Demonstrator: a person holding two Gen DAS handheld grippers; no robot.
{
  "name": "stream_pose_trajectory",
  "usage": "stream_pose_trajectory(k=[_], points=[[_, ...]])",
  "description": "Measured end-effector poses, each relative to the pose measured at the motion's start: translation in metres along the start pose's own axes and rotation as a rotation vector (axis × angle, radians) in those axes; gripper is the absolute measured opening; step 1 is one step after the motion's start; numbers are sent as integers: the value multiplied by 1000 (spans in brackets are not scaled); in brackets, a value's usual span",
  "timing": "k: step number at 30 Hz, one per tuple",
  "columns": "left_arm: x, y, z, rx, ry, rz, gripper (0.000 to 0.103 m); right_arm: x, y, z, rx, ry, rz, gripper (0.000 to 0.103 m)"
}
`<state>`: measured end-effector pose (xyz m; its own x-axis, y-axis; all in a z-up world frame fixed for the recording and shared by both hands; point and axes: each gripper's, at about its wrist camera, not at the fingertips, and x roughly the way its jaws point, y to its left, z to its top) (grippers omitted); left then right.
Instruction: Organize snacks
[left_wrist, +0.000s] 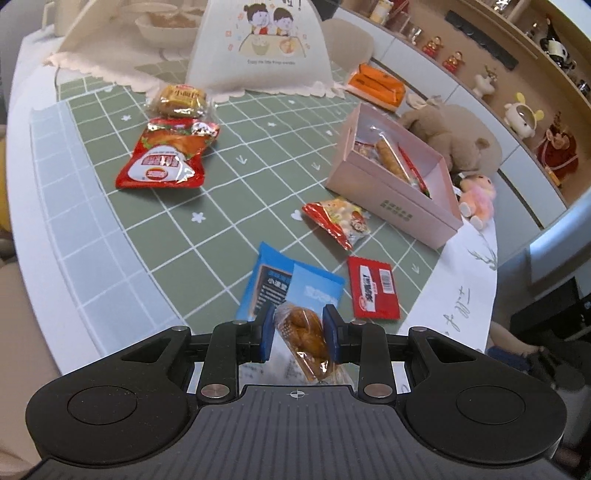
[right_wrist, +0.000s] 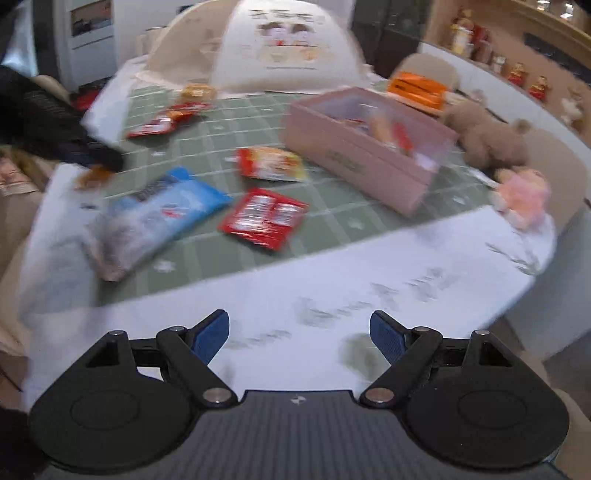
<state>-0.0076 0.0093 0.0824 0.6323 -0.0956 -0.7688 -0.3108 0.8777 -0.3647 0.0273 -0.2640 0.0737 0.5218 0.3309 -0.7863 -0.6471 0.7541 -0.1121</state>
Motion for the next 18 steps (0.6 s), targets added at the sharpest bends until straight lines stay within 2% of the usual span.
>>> stream_pose_trajectory(k=[3, 5, 9, 12, 15, 18], points=[[-8, -4, -5, -4, -10, 8, 33, -1, -28, 7, 59, -23, -33, 84], [-11, -6, -7, -11, -13, -2, 33, 1, -45, 21, 122, -31, -24, 84], [-16, -7, -6, -5, -20, -22, 33, 28, -64, 58, 274, 15, 71, 83], [-20, -1, -1, -3, -28, -40, 33, 59, -63, 86, 340, 66, 146, 82], [-21, 10, 3, -7, -19, -62, 33, 93, -48, 116, 336, 110, 203, 82], [-17, 24, 6, -14, 9, -85, 33, 130, -24, 145, 320, 142, 191, 82]])
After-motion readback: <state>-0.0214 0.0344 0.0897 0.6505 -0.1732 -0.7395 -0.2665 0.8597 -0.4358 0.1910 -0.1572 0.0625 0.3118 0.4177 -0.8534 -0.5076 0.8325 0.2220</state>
